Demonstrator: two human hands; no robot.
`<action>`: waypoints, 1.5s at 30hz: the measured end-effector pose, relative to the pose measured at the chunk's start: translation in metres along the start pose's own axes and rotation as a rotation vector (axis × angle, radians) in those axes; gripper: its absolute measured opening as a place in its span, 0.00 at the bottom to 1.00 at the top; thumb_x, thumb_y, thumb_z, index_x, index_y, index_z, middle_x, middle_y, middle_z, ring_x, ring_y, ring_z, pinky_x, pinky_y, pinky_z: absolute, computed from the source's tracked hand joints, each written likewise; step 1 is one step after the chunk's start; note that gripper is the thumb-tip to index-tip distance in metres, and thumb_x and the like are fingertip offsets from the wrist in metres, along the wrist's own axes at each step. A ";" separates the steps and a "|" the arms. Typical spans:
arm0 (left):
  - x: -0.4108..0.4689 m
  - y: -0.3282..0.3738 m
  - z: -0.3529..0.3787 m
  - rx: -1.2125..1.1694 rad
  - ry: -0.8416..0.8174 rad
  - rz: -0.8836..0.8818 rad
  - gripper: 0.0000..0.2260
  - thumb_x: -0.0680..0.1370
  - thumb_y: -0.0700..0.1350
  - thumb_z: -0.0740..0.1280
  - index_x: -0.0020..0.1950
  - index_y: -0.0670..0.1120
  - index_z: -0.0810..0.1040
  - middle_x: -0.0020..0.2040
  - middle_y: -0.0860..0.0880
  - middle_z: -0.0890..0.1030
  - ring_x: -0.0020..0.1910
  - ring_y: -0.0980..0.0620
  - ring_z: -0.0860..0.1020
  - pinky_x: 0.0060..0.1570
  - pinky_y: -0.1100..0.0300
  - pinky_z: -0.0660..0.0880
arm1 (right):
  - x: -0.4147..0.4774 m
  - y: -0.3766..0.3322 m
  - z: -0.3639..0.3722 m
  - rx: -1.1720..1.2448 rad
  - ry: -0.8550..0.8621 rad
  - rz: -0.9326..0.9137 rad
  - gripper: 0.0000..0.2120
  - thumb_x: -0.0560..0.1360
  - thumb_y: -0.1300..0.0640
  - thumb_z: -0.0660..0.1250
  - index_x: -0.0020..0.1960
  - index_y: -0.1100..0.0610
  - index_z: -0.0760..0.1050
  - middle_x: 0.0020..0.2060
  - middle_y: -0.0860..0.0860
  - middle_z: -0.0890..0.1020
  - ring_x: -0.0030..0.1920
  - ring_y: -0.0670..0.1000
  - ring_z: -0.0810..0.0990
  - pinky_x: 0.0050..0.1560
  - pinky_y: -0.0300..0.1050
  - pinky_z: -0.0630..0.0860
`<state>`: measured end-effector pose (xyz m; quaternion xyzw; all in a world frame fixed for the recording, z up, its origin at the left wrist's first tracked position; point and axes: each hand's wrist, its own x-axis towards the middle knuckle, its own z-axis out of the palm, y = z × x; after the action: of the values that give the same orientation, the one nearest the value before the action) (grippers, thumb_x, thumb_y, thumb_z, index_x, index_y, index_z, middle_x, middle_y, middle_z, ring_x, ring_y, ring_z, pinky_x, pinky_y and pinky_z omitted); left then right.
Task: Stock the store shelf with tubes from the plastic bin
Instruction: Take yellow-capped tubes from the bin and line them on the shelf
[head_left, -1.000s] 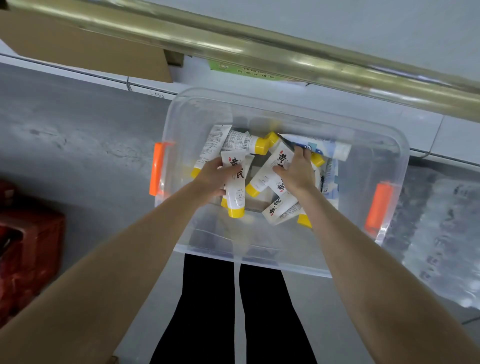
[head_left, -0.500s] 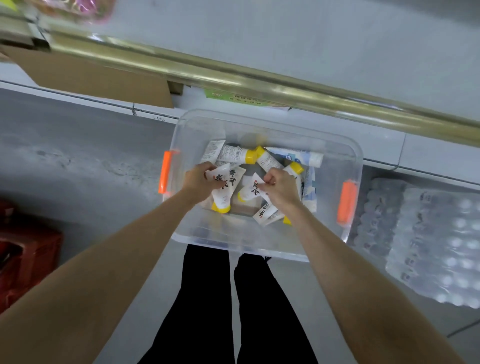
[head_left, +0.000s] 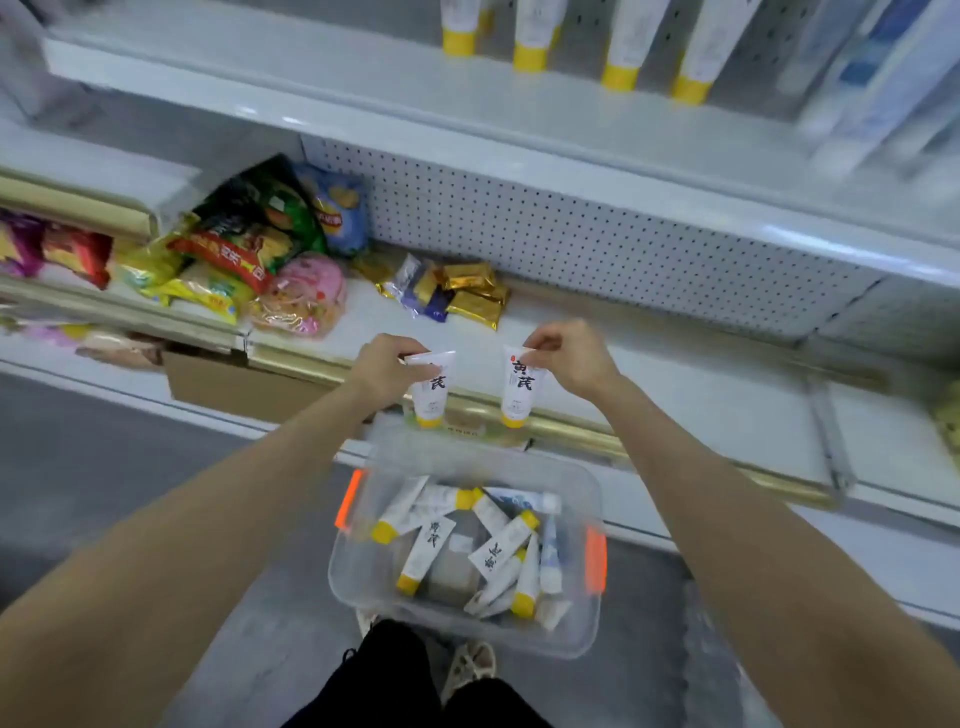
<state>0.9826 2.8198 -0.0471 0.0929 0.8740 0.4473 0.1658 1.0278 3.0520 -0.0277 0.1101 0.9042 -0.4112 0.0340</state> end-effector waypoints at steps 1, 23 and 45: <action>0.000 0.015 -0.009 0.024 0.022 0.042 0.04 0.71 0.44 0.73 0.42 0.44 0.82 0.35 0.49 0.78 0.36 0.53 0.73 0.36 0.62 0.66 | 0.001 -0.015 -0.015 -0.017 0.006 -0.024 0.05 0.68 0.64 0.73 0.44 0.61 0.81 0.36 0.52 0.79 0.38 0.48 0.76 0.39 0.39 0.69; 0.035 0.275 -0.116 -0.020 0.105 0.520 0.05 0.72 0.39 0.72 0.40 0.40 0.79 0.32 0.47 0.75 0.32 0.54 0.71 0.35 0.64 0.68 | 0.008 -0.171 -0.232 -0.065 0.312 -0.301 0.08 0.71 0.64 0.71 0.49 0.65 0.81 0.38 0.52 0.81 0.32 0.40 0.75 0.36 0.32 0.70; 0.146 0.344 -0.060 0.028 0.047 0.612 0.15 0.71 0.40 0.73 0.56 0.38 0.80 0.32 0.54 0.71 0.32 0.59 0.68 0.26 0.74 0.63 | 0.081 -0.131 -0.305 0.015 0.446 -0.181 0.09 0.71 0.64 0.71 0.52 0.62 0.81 0.45 0.54 0.82 0.46 0.49 0.79 0.56 0.45 0.76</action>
<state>0.8298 3.0200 0.2354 0.3437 0.8151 0.4663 0.0017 0.9276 3.2114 0.2575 0.1170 0.8924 -0.3849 -0.2044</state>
